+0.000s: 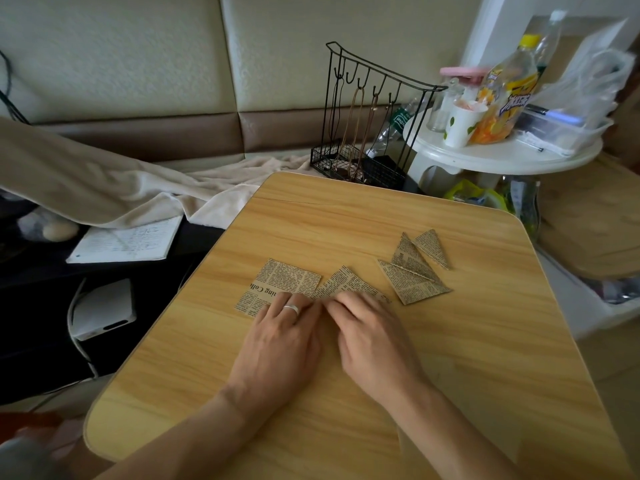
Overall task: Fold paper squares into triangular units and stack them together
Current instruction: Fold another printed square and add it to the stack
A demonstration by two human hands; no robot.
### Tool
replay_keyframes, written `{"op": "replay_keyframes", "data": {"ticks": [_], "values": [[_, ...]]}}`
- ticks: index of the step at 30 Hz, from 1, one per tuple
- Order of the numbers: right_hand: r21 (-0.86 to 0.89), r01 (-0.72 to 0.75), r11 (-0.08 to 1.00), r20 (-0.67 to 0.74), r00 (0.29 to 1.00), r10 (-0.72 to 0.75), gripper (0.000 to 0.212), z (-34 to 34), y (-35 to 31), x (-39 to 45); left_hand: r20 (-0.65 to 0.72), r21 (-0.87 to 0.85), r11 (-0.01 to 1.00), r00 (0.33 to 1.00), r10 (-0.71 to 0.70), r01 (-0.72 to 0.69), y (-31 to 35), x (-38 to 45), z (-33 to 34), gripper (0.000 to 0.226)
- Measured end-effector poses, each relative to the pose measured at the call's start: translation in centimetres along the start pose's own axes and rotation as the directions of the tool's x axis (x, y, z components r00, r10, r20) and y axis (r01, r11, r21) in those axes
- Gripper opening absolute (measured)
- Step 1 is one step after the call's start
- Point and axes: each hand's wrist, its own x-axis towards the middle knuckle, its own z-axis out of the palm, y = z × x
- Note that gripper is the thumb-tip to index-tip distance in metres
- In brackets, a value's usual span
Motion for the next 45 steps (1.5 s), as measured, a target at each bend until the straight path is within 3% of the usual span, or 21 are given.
{"op": "replay_keyframes", "data": {"ticks": [20,23,28,35,40,45], "values": [[-0.164,-0.287,0.944,-0.063,0.958,0.280,0.027,-1.4,3.3,-1.8,0.001,0.011,1.000,1.000,-0.005,0.005,-0.1,0.0,0.0,0.038],[-0.152,-0.253,0.955,-0.094,0.966,0.241,0.023,-1.0,3.2,-1.5,0.005,-0.017,1.000,1.000,0.000,0.000,-0.1,0.0,0.1,0.036],[-0.036,-0.042,0.998,-0.093,0.995,0.039,0.037,-0.2,2.8,-1.0,0.040,-0.078,0.997,0.999,0.030,-0.027,-0.4,0.1,0.6,0.042],[-0.034,-0.083,0.996,-0.142,0.987,0.077,0.028,0.1,2.8,-0.6,0.172,-0.048,0.998,0.983,0.059,-0.052,-0.8,0.2,0.9,0.063],[-0.027,-0.030,0.999,-0.099,0.995,0.027,0.041,0.8,2.4,0.1,0.278,-0.029,0.997,0.957,0.080,-0.075,-1.4,0.0,1.1,0.073],[-0.084,-0.078,0.993,-0.024,0.997,0.076,0.054,1.2,2.6,0.8,0.291,-0.012,0.996,0.953,0.086,-0.086,-1.7,-0.3,1.2,0.077]]}}
